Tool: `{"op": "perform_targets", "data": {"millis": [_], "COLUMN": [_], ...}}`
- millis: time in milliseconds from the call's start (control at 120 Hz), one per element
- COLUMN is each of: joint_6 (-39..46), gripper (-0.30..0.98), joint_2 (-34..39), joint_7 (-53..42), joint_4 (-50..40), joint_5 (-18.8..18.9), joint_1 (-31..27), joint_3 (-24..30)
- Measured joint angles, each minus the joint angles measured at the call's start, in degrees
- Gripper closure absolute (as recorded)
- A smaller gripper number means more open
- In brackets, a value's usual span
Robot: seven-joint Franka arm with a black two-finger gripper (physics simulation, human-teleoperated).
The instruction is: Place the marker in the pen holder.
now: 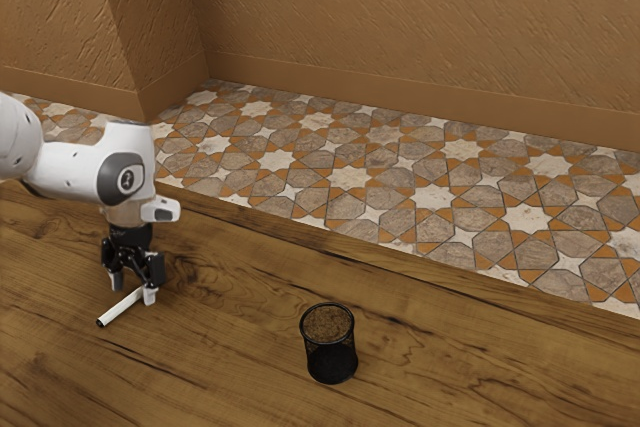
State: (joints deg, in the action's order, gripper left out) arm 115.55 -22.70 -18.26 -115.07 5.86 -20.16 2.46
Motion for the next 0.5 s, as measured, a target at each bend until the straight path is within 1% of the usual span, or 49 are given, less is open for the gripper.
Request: {"op": "perform_targets", "data": {"millis": [67,500], "joint_6": [0.07,0.26], "gripper": [0.02,0.6], "joint_2": [-0.03,0.42], "joint_7": [-0.55,-2.7], "joint_4": [0.0,0.09], "joint_5": [-0.13,0.15], "joint_1": [0.01,0.09], "joint_3": [0.0,0.0]}}
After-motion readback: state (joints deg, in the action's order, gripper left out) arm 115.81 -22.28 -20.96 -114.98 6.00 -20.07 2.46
